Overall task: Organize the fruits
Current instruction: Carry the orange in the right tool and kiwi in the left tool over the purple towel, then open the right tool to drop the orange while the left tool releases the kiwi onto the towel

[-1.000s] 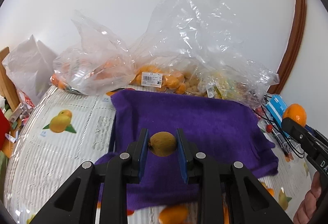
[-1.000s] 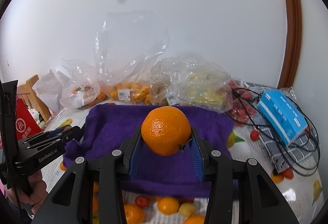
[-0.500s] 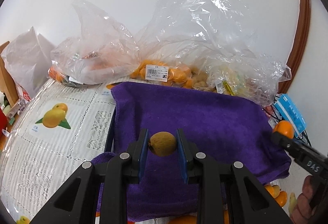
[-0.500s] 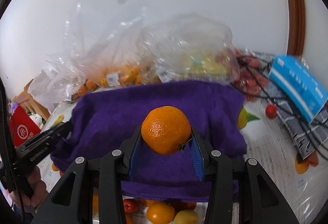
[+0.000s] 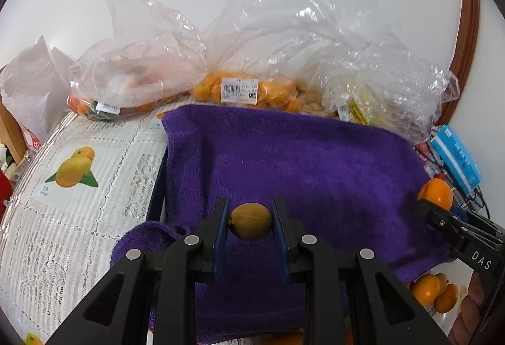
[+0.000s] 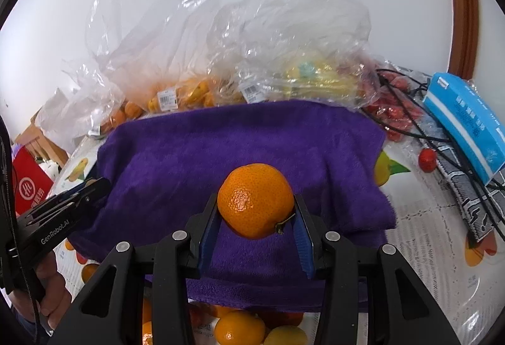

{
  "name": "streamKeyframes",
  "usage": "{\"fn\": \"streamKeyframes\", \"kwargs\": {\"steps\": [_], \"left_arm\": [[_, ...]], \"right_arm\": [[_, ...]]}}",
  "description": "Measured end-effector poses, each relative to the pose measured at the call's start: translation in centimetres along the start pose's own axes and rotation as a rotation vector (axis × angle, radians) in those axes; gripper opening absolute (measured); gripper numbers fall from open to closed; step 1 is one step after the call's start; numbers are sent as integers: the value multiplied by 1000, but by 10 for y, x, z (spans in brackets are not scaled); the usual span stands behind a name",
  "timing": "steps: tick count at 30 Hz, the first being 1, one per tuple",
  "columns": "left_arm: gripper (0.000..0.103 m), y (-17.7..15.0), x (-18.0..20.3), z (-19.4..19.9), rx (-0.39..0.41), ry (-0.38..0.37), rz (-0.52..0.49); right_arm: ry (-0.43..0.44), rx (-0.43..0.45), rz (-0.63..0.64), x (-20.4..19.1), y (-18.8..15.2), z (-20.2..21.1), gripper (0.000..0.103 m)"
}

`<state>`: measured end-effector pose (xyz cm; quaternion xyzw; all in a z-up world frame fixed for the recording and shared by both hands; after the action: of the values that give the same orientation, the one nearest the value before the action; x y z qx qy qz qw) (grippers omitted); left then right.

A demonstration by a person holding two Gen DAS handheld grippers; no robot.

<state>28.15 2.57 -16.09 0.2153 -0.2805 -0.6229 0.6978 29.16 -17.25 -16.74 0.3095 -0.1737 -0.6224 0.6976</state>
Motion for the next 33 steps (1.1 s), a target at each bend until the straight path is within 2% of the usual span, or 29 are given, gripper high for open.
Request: {"fn": "streamKeyframes", "kwargs": {"steps": [9,13,23,26,33], "left_arm": [[25,-3,3,-7,-35,-5,-7],[25,-3,3,-10,-48,-7,-2],[25,-4,5,-14,-76,-13,-4],[25,-4,3,-16,-81,-12,1],[25,-3,1,-14,-78,-23,15]], "right_arm": [[-15,-13,8,0,-2,-4,44],[29,-45,-17,2,-4,-10,44],[-23,-62,33,-5,-10,-18,44],[-15,-78,27,-5,-11,-22,44],[-22,-48,39,-6,-8,-15,44]]}}
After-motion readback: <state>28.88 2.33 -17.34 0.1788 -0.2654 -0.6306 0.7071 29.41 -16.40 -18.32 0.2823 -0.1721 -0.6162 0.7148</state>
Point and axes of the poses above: each gripper's, at about its wrist camera, not at the fingertips, and z roughly against the way its jaws point, x to its right, y to its top, the point moved 5 cm from there along -z, roughly the way its jaws point, and after that the axes turned 7 degrees about -x, right-handed, at the moved point
